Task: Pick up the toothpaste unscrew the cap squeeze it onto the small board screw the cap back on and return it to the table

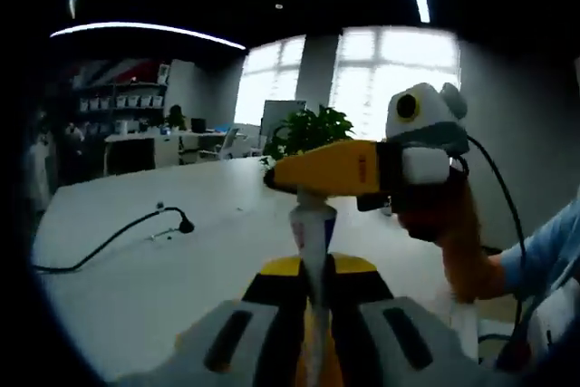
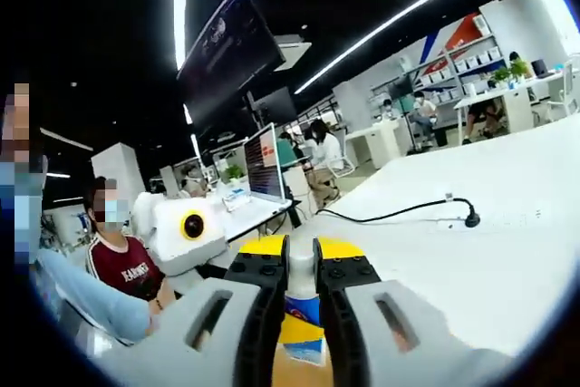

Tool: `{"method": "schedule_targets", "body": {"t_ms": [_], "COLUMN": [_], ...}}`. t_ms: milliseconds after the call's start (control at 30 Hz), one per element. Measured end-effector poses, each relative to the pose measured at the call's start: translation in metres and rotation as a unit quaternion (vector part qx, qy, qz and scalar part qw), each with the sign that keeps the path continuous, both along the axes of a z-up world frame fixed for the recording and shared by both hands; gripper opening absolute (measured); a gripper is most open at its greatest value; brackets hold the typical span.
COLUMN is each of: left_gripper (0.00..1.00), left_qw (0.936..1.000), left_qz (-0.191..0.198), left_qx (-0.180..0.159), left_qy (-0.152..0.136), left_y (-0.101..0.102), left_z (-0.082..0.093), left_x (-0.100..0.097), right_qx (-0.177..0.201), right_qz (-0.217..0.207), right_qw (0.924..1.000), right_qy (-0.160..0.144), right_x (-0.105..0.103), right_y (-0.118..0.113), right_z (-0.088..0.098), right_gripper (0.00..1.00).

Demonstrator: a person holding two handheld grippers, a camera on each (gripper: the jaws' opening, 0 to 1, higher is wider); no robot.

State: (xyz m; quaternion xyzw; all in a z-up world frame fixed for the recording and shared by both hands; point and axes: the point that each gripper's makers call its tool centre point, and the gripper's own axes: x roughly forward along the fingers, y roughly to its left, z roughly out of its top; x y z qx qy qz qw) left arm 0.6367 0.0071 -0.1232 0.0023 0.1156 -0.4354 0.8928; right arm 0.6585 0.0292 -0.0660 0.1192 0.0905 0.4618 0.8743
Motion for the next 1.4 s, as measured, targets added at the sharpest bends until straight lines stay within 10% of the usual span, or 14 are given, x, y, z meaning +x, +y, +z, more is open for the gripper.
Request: {"method": "schedule_targets", "body": {"t_ms": [133,333,433,567,800,933,1267,1400], "left_gripper": [0.07,0.07,0.08,0.08,0.07,0.08,0.08,0.08], "left_qw": [0.9963,0.9992,0.9962,0.9826,0.9295,0.8973,0.8567,0.8430], "left_qz": [0.038,0.013,-0.082,-0.158,-0.317,-0.383,-0.453,-0.468], "left_qx": [0.054,0.010,-0.019,-0.077,-0.165,-0.181,-0.206,-0.222], "left_qy": [-0.055,-0.036,-0.021,0.059,0.091,0.124,0.135,0.145], "left_y": [0.006,0.007,0.001,0.001,-0.007,-0.013,-0.018,-0.019], "left_z": [0.000,0.014,0.020,0.025,0.049,0.047,0.052,0.056], "left_x": [0.006,0.002,-0.020,-0.040,-0.087,-0.111,-0.138,-0.143], "right_qx": [-0.014,-0.030,-0.019,0.056,0.132,0.184,0.216,0.252], "right_qz": [-0.025,-0.021,0.037,0.082,0.274,0.350,0.348,0.414], "right_qw": [0.9995,0.9959,0.9847,0.9802,0.9477,0.9167,0.9112,0.8742], "right_qy": [-0.012,-0.083,-0.169,-0.171,-0.098,-0.055,-0.048,-0.021], "right_x": [-0.001,-0.012,-0.024,-0.032,-0.070,-0.088,-0.079,-0.096], "right_y": [0.001,0.005,0.008,-0.001,0.002,0.005,0.002,0.000], "right_z": [-0.001,0.015,0.028,0.052,0.054,0.058,0.056,0.061], "right_gripper": [0.11,0.11,0.17,0.34,0.27,0.24,0.24,0.24]}}
